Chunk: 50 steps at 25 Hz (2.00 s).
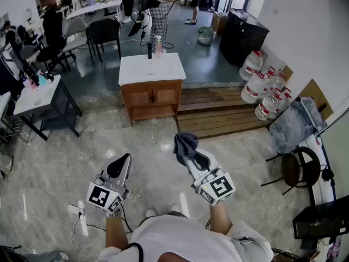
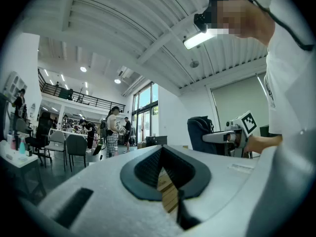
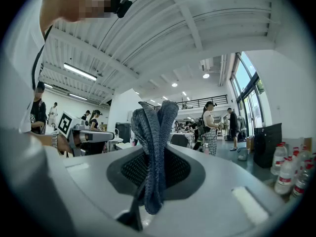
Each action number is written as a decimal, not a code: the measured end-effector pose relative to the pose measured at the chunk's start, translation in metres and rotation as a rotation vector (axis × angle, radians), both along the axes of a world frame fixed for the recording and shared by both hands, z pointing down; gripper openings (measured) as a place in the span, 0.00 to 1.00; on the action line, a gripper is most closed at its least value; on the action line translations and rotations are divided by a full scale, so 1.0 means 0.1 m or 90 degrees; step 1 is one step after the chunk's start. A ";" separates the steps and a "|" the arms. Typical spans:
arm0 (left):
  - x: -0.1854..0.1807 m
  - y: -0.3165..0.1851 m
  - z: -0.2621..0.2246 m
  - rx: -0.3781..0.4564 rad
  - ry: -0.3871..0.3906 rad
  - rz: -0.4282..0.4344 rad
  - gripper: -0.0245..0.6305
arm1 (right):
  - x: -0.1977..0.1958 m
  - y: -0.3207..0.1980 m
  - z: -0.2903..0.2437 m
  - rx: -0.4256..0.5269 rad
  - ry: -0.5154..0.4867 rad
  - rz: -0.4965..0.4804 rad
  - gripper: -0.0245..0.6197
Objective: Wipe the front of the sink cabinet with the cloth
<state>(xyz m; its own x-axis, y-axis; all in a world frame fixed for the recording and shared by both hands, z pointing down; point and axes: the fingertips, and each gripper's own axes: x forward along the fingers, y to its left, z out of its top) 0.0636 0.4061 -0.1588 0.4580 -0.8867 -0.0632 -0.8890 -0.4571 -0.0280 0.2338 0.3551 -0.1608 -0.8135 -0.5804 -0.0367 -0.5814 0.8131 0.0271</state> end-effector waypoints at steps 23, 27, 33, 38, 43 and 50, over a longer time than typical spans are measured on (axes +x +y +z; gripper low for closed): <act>0.01 -0.04 0.04 -0.008 0.000 -0.004 0.04 | 0.00 -0.04 0.01 -0.005 -0.013 -0.007 0.14; 0.01 -0.02 0.06 -0.009 0.000 -0.005 0.04 | 0.00 -0.03 0.03 -0.010 -0.016 -0.008 0.14; 0.01 -0.02 0.02 -0.011 0.001 -0.008 0.04 | -0.02 -0.05 -0.02 -0.009 -0.017 -0.008 0.14; 0.06 -0.06 0.06 -0.019 0.001 -0.008 0.04 | 0.04 -0.09 0.01 -0.017 -0.019 -0.005 0.14; 0.03 -0.07 0.02 -0.018 0.001 0.001 0.04 | -0.02 -0.10 0.00 -0.018 -0.018 -0.001 0.14; 0.11 -0.13 0.06 -0.022 0.002 -0.003 0.04 | 0.04 -0.17 0.00 -0.015 -0.014 -0.009 0.14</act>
<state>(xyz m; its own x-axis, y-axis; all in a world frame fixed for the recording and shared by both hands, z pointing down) 0.0747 0.3932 -0.1526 0.4529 -0.8909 -0.0338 -0.8915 -0.4529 -0.0086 0.2380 0.3385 -0.1606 -0.8204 -0.5702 -0.0417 -0.5706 0.8212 -0.0044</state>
